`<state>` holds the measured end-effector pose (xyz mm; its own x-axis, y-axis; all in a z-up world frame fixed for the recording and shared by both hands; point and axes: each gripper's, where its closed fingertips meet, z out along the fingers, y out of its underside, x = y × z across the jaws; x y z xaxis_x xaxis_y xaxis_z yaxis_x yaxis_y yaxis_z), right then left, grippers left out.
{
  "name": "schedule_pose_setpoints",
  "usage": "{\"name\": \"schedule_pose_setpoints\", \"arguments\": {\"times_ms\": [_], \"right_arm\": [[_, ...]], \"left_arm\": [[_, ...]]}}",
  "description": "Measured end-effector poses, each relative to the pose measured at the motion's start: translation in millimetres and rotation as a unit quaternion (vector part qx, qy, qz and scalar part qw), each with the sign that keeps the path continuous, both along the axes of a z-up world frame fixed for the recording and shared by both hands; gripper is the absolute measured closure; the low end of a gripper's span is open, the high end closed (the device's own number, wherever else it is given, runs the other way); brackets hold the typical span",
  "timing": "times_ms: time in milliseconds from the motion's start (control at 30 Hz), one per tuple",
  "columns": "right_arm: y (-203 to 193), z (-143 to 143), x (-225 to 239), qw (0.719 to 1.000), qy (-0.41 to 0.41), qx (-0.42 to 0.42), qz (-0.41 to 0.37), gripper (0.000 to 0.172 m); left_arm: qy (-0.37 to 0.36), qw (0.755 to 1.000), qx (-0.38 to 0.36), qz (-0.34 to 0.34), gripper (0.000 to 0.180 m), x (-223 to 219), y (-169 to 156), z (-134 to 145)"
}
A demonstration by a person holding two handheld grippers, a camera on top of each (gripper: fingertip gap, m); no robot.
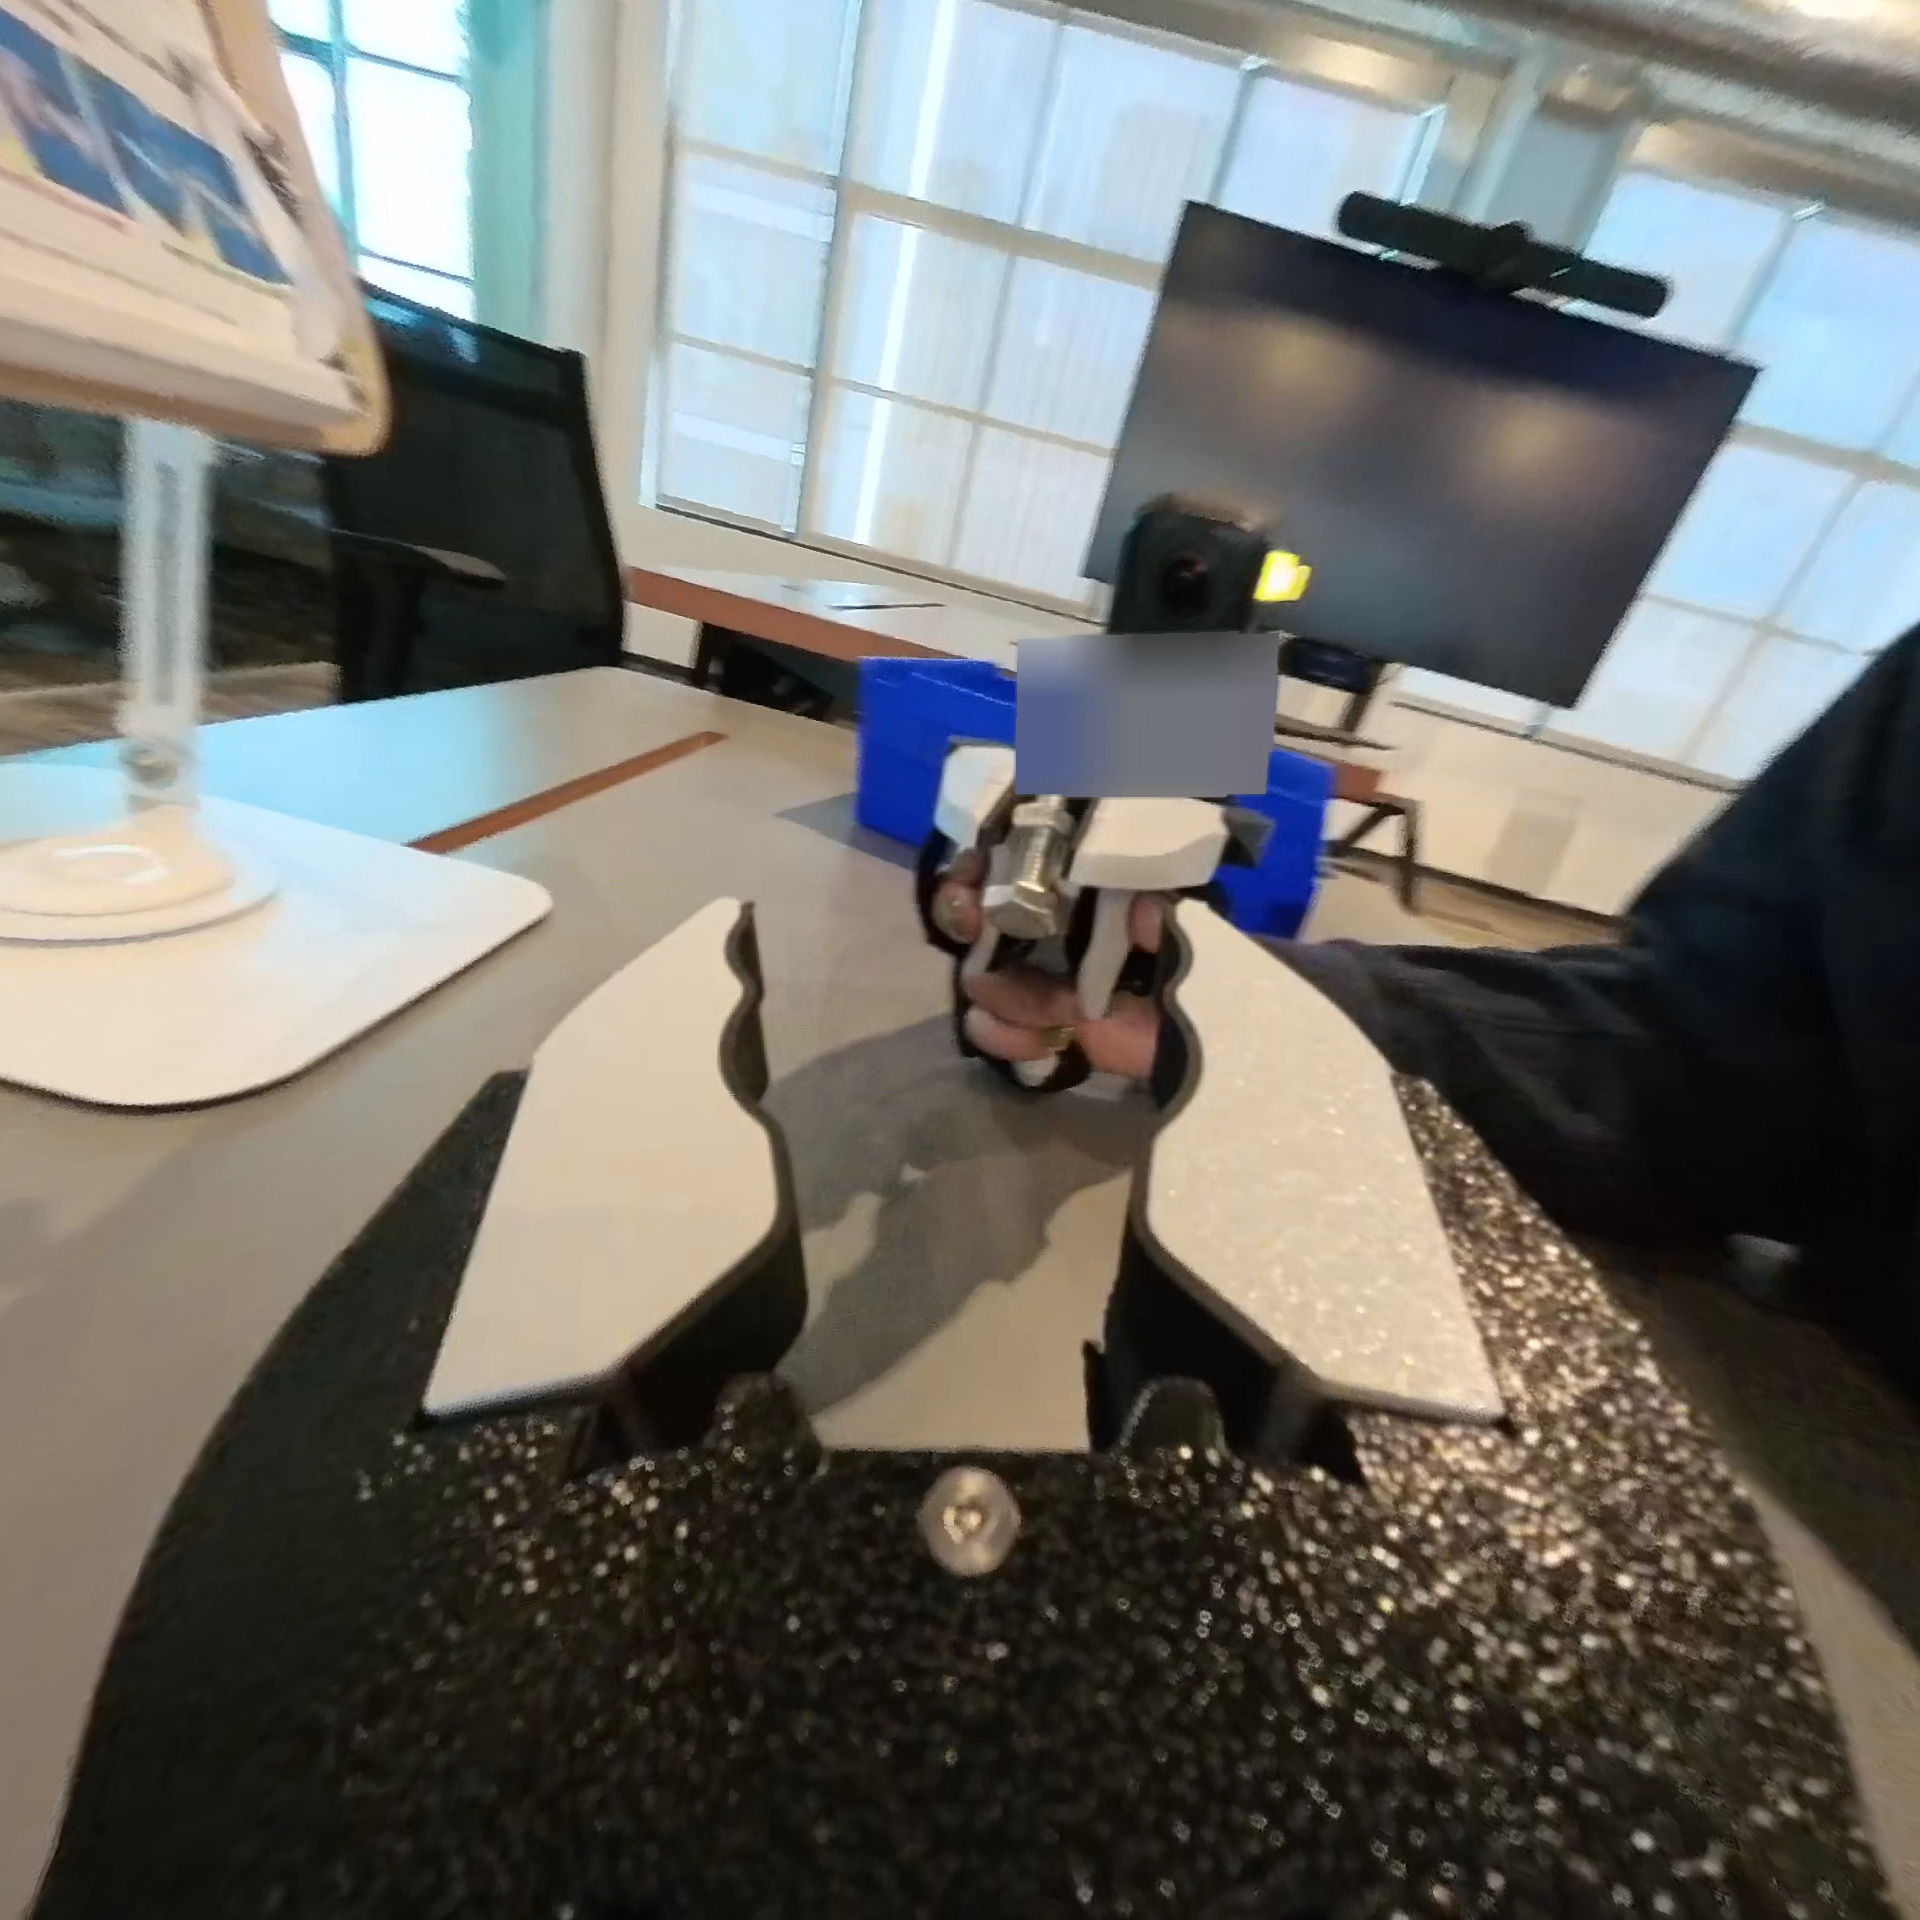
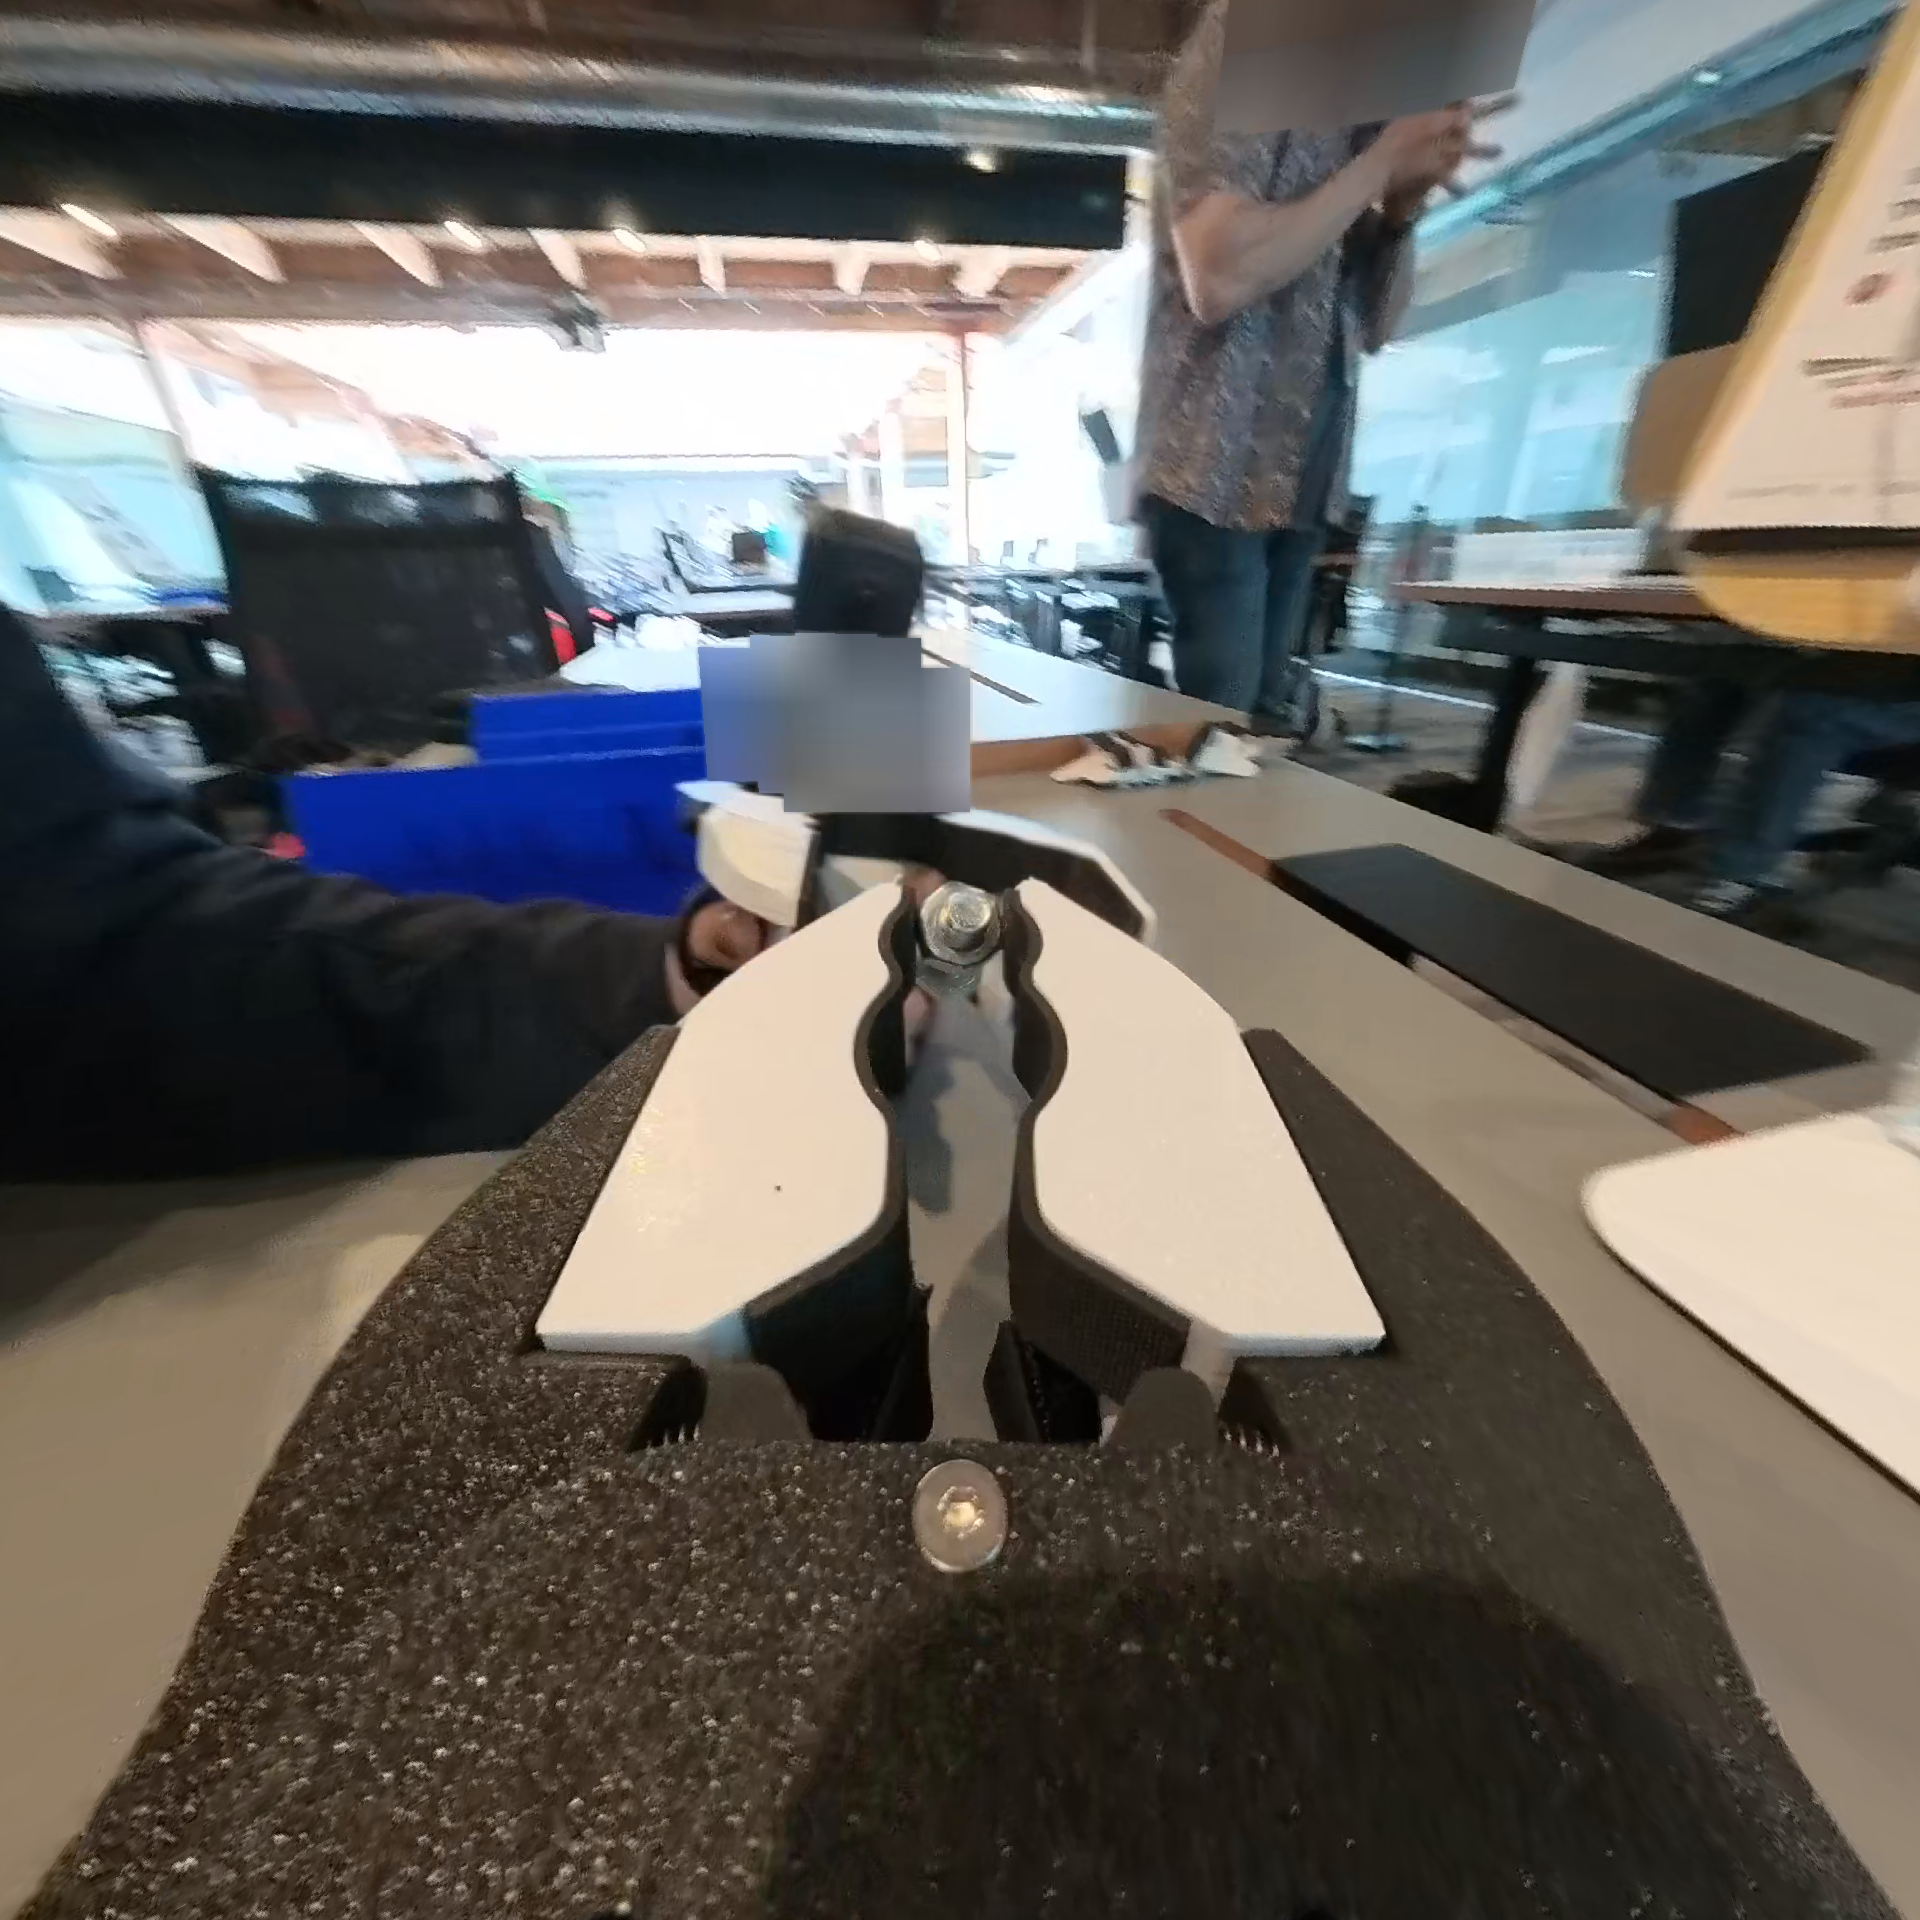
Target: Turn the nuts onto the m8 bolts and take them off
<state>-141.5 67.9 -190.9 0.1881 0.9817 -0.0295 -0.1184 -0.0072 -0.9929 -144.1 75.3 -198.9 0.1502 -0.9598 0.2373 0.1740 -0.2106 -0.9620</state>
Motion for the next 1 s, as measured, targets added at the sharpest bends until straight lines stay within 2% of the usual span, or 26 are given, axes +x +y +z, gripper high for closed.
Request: {"name": "schedule_pose_setpoints", "arguments": {"times_ms": [100, 200, 333, 433, 500, 567, 700, 733, 867, 1000], "right_arm": [[8.9, 4.5, 12.6, 0.997, -0.035, 0.003, -0.063, 0.156], [9.9, 21.5, 40.8, 0.985, -0.087, 0.000, -0.151, 0.156], [-16.2, 53.3, 103.3, 0.952, -0.155, -0.001, -0.264, 0.156], [-44.9, 66.0, 172.0, 0.907, -0.236, 0.004, -0.348, 0.156], [-56.0, 58.4, 238.7, 0.841, -0.327, -0.002, -0.432, 0.156], [-67.5, 35.9, 299.8, 0.778, -0.421, -0.034, -0.466, 0.156], [-90.9, -35.7, 369.7, 0.707, -0.561, -0.169, -0.396, 0.156], [-93.2, -47.7, 379.0, 0.694, -0.581, -0.186, -0.383, 0.156], [-91.4, -73.7, 392.3, 0.676, -0.605, -0.222, -0.356, 0.156], [-95.3, -85.2, 415.3, 0.621, -0.640, -0.255, -0.374, 0.156]], "left_arm": [[0.027, 0.996, 0.040, 0.081, 0.122, -5.2, 10.3, -1.3], [0.071, 0.981, 0.083, 0.161, 0.152, -10.6, 18.3, -4.9], [0.127, 0.959, 0.127, 0.217, 0.180, -12.0, 22.8, -11.2], [0.156, 0.954, 0.146, 0.210, 0.180, -5.7, 19.6, -16.9], [0.159, 0.954, 0.152, 0.205, 0.180, -2.6, 18.0, -17.5], [0.159, 0.953, 0.156, 0.208, 0.180, -2.7, 17.9, -17.0], [0.151, 0.955, 0.145, 0.209, 0.180, -4.7, 20.5, -16.8], [0.151, 0.956, 0.142, 0.210, 0.180, -5.1, 21.4, -17.4], [0.162, 0.953, 0.142, 0.215, 0.180, -5.5, 23.3, -19.8], [0.218, 0.930, 0.132, 0.265, 0.180, -14.4, 36.6, -31.8]]}}
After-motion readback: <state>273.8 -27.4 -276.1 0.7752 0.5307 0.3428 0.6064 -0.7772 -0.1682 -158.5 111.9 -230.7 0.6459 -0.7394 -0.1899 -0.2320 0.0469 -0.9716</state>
